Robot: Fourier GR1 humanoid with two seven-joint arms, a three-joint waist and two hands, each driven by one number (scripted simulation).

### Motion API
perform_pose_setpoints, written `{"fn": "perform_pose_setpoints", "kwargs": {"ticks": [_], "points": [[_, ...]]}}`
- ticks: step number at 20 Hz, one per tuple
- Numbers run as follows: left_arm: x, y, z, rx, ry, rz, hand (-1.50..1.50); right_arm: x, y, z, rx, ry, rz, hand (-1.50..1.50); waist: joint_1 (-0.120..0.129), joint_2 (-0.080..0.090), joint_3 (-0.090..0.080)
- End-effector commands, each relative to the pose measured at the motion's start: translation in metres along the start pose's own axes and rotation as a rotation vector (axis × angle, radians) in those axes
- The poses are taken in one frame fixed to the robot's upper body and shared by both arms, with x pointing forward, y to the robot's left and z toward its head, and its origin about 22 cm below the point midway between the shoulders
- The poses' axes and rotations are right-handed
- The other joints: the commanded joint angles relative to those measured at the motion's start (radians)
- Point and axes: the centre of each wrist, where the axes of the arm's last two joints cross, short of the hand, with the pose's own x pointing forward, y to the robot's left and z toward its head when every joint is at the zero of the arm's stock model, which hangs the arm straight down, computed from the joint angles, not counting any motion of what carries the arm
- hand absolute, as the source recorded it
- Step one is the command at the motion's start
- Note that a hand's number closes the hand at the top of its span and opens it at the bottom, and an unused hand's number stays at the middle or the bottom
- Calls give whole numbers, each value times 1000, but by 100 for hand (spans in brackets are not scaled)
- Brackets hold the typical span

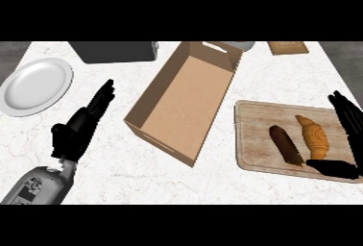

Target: Pick the sweet potato from the cutting board and place it in the cardboard box

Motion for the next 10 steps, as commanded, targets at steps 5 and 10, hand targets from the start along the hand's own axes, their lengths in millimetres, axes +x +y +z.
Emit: {"fn": "perform_pose_setpoints", "kwargs": {"ticks": [5,10], "points": [[-6,-10,4,-49,-5,6,0,-4,16,59,-49,-189,559,-150,-16,-1,-1],[-5,-15,5,-68,-12,0,0,52,16,76,-47,-74,671,-150,3,-1,-2]]}}
